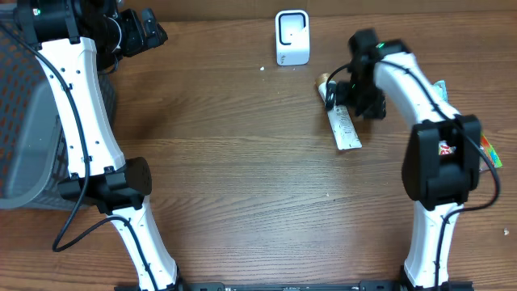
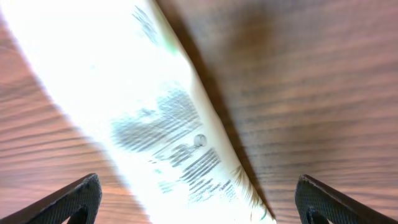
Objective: Scan the item barcode
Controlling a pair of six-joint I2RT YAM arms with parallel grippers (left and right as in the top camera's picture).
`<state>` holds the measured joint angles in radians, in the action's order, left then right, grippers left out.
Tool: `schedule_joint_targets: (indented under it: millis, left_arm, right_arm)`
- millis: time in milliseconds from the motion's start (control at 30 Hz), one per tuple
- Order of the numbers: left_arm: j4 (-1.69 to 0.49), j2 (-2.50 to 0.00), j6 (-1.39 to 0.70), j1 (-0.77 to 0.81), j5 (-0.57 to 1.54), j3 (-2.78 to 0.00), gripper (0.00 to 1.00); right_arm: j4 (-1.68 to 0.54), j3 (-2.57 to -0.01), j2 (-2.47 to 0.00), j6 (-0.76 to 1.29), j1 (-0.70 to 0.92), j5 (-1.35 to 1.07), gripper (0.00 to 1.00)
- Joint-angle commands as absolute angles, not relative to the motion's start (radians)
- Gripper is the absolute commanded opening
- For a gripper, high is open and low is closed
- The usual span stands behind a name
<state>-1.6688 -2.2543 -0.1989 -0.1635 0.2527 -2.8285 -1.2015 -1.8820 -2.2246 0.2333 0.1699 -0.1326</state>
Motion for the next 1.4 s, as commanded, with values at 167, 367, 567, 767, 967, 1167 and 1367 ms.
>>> schedule_joint_targets:
  millis: [167,367,567,767,967,1167,1367]
  left_arm:
    - [-1.667,-2.244,-0.187,-0.157,0.252,-2.841,1.00]
    - [-1.667,-2.244,-0.187,-0.157,0.252,-2.841,1.00]
    - [-1.667,-2.244,-0.187,-0.157,0.252,-2.841,1.00]
    - [-1.667,-2.244,-0.187,-0.157,0.252,-2.841,1.00]
    - [-1.667,-2.244,-0.187,-0.157,0.252,-2.841,1.00]
    - [-1.667,-2.244,-0.187,-0.157,0.252,-2.841,1.00]
    - [-1.667,-2.244,-0.187,-0.157,0.252,-2.841,1.00]
  right_arm:
    - [-1.144,-1.920,-2.152,0.069,0.088,-0.377,0.99]
    - [-1.050,-1.766,-2.166,-0.009,0.076,-0.480,0.86]
    - [-0.971,-1.657,-2.167,-0.035,0.070,-0.480,0.74]
    - [-0.921,-1.591,-2.167,-0.034,0.070,-0.485,0.47]
    - [-0.831,-1.493,-2.167,-0.034,0.080,-0.549,0.49]
    - [-0.767,-1.420,-2.168,-0.030,0.105,-0.597,0.61]
    - [-0.760,-1.413,-2.168,-0.030,0.123,-0.585,0.49]
